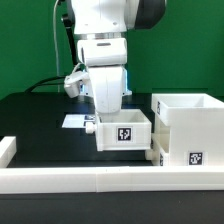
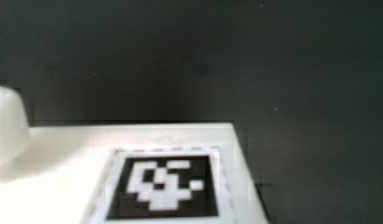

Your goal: Assemble drawer

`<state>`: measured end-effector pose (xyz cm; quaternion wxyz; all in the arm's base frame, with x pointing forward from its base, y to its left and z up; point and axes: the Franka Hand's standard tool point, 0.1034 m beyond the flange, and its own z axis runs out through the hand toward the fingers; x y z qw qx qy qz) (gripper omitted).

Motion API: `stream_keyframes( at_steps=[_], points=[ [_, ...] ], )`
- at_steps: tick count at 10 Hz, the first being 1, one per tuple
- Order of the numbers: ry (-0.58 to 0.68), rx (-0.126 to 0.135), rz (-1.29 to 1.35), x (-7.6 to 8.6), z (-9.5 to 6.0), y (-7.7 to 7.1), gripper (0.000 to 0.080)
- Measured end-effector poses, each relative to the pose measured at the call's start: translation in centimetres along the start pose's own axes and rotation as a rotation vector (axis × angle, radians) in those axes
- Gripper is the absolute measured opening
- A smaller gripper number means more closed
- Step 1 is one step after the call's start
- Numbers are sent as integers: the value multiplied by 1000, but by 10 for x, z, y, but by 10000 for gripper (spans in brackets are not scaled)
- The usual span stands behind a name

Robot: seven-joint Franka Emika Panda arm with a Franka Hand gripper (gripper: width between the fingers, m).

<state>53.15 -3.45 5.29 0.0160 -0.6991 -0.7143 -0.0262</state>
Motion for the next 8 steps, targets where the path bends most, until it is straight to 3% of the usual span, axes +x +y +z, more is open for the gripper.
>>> stream_keyframes(
  at_steps=[1,3,4,8],
  points=[
    [1,3,-2,0,1,-1,42],
    [1,47,-3,4,-3,3,42],
    [0,35,-6,8,-5,9,42],
    [1,39,-6,8,-4,8,42]
  ],
)
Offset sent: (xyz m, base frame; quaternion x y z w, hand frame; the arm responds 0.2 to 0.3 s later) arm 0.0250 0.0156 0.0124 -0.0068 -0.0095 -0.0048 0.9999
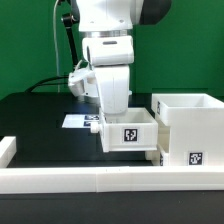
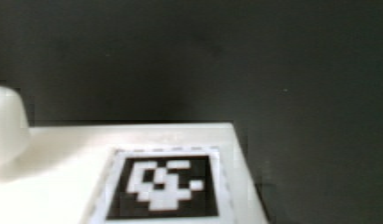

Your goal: Assemble drawer

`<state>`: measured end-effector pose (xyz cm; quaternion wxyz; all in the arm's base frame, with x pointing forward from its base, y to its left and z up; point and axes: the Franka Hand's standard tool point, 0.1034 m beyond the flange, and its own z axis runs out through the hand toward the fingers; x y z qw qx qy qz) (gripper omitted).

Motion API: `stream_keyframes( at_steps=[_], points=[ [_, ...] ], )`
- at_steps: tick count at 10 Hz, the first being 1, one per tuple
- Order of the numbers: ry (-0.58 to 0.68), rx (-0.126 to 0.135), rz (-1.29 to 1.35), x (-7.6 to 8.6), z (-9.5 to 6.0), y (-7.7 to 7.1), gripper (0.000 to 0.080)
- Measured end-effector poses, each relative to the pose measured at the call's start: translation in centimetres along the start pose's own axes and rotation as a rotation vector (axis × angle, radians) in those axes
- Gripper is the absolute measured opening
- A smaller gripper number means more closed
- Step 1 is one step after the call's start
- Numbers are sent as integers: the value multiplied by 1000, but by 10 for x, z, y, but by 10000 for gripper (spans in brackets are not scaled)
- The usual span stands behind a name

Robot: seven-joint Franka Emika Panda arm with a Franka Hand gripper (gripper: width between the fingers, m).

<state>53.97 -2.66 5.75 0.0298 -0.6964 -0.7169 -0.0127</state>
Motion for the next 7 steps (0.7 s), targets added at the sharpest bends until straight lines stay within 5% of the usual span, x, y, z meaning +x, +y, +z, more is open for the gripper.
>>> stream_keyframes(
  at_steps=[7],
  points=[
    [9,-4,1,13,3,10,42]
  ],
)
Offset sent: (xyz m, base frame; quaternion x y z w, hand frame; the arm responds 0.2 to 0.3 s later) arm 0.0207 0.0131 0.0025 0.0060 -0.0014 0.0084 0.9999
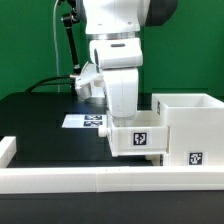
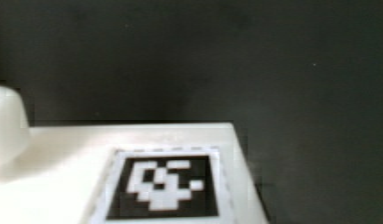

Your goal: Assemble drawer

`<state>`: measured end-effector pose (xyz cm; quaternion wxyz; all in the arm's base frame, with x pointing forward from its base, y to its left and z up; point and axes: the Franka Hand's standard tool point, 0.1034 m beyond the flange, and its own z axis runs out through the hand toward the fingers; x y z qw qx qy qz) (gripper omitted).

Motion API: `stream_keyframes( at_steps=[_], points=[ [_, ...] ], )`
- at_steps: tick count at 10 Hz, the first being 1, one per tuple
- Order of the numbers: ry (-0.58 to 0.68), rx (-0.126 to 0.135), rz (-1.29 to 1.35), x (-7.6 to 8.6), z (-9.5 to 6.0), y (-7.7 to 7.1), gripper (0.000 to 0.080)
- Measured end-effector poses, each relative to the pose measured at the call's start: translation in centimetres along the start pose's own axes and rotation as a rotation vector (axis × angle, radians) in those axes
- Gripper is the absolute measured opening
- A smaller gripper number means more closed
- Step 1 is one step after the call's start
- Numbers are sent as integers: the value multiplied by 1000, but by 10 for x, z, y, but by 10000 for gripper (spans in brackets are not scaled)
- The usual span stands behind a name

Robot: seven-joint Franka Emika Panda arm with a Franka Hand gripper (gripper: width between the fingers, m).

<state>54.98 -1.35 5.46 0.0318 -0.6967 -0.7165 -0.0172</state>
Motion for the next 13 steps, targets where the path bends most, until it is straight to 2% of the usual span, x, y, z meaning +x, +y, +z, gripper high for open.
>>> stream_keyframes(
  at_steps=[5,9,13],
  points=[
    [5,-3,6,6,2,-3,42],
    [7,-26,10,14,2,-2,42],
    [4,-19,43,19,3,-3,42]
  ],
)
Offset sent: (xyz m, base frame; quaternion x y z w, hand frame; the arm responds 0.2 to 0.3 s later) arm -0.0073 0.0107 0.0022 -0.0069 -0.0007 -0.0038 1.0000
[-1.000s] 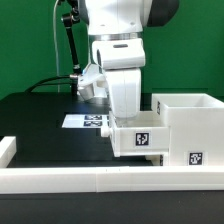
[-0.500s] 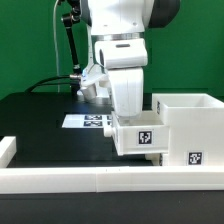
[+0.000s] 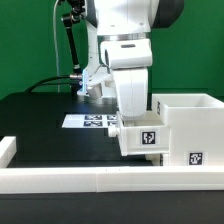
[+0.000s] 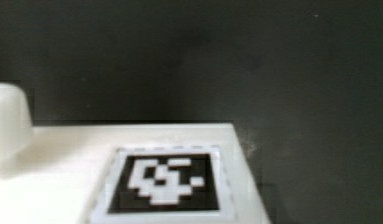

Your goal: Assemble drawer

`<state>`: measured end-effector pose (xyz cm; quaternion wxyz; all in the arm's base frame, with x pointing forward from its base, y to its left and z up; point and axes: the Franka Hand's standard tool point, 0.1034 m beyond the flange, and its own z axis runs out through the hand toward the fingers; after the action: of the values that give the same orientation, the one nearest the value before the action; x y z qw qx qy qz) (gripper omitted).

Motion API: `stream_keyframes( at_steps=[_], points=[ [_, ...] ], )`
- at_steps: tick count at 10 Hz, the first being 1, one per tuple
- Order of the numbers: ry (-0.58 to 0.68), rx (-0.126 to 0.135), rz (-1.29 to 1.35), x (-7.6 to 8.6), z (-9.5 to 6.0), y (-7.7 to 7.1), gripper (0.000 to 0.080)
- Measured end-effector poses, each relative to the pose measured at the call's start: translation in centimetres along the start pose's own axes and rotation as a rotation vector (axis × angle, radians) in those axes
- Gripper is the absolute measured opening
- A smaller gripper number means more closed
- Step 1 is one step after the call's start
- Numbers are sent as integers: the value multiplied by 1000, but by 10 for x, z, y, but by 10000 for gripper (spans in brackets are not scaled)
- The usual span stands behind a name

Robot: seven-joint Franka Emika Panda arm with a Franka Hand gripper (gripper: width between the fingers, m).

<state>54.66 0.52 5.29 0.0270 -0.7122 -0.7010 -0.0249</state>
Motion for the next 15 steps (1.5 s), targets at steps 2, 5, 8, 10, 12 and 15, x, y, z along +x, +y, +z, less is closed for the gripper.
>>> stream_keyframes(
  at_steps=[2,5,8,10,12,15],
  points=[
    [0,-1,1,-1,0,0,66],
    [-1,-3,6,-4,-1,1,413],
    [-5,-15,9,1,-11,5,618],
    [-21,-8,4,-3,-28,6,643],
    [-37,14,19,-18,-47,8,648],
    [-41,28,3,-39,-57,17,649]
  ],
)
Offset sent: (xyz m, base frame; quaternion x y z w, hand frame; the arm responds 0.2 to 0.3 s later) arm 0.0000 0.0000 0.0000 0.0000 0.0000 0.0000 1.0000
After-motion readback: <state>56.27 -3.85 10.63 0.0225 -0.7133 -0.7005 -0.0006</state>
